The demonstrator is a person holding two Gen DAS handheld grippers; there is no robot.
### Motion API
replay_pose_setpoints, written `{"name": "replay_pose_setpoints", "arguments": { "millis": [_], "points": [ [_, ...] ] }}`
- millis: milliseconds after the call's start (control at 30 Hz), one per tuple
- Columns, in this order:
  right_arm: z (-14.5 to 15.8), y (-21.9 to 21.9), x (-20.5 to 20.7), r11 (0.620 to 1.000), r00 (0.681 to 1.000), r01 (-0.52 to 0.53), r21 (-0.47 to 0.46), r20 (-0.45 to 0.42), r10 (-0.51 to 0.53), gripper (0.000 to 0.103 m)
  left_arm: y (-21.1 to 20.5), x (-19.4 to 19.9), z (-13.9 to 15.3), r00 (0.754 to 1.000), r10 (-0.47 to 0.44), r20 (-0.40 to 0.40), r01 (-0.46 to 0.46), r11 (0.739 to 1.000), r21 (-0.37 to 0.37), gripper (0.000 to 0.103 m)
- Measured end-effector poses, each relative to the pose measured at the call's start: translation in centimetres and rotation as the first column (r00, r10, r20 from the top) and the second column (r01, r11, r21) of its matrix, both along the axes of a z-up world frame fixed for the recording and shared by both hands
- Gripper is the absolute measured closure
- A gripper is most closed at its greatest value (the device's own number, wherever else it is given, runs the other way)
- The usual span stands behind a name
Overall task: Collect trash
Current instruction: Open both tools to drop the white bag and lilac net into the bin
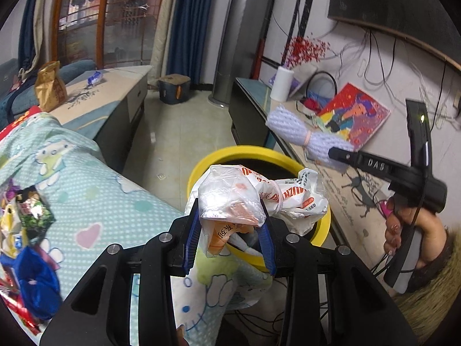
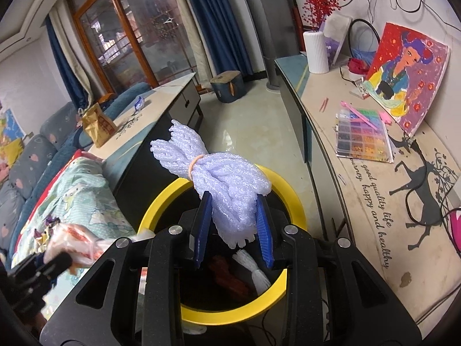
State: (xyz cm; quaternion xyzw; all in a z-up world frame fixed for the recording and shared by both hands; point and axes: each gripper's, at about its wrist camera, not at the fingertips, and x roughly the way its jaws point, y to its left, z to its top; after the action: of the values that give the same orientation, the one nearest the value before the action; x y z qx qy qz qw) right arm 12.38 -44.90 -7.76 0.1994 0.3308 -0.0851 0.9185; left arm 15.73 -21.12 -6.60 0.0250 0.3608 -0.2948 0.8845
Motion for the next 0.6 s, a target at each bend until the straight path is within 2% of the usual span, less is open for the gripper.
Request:
{"name": "replay_pose_setpoints", "arguments": {
  "millis": [167,267,333,400,433,600],
  "points": [
    [-0.4,-0.4,0.1,1.000,1.000,0.005,0.007,-0.012,-0.004,0.078,-1.4,0.2,-1.6,0.999,-0.029,-0.020,0.029,0.999,0.023,0.068],
    [-0.5,-0.5,0.2,1.000,1.000,-0.007,0.025,-0.012,0.007,0.068,-2.4,0.4,-2.3,0.999,-0.044,-0.027,0.045,0.999,0.028,0.066],
    [-0.6,-0.6,0.2,0.999,1.000,-0.003,0.035,-0.009,0.003,0.052,-2.9,0.7,-2.7,0.999,-0.042,-0.028,0.043,0.999,0.031,0.054],
    [-0.6,-0.7,0.0,0.999,1.000,0.017,0.036,-0.002,-0.017,0.046,-2.6,1.1,-3.1,0.999,-0.019,-0.038,0.019,1.000,0.003,0.016],
    [-0.6,-0.7,0.0,0.999,1.000,0.016,0.039,-0.006,-0.016,0.044,-2.3,1.1,-3.1,0.999,-0.008,-0.043,0.007,1.000,-0.011,0.010],
    [-0.6,0.0,0.1,1.000,1.000,0.009,0.022,-0.015,-0.009,0.039,-0.7,1.1,-2.4,0.997,0.063,-0.034,-0.065,0.997,-0.033,0.006]
  ]
}}
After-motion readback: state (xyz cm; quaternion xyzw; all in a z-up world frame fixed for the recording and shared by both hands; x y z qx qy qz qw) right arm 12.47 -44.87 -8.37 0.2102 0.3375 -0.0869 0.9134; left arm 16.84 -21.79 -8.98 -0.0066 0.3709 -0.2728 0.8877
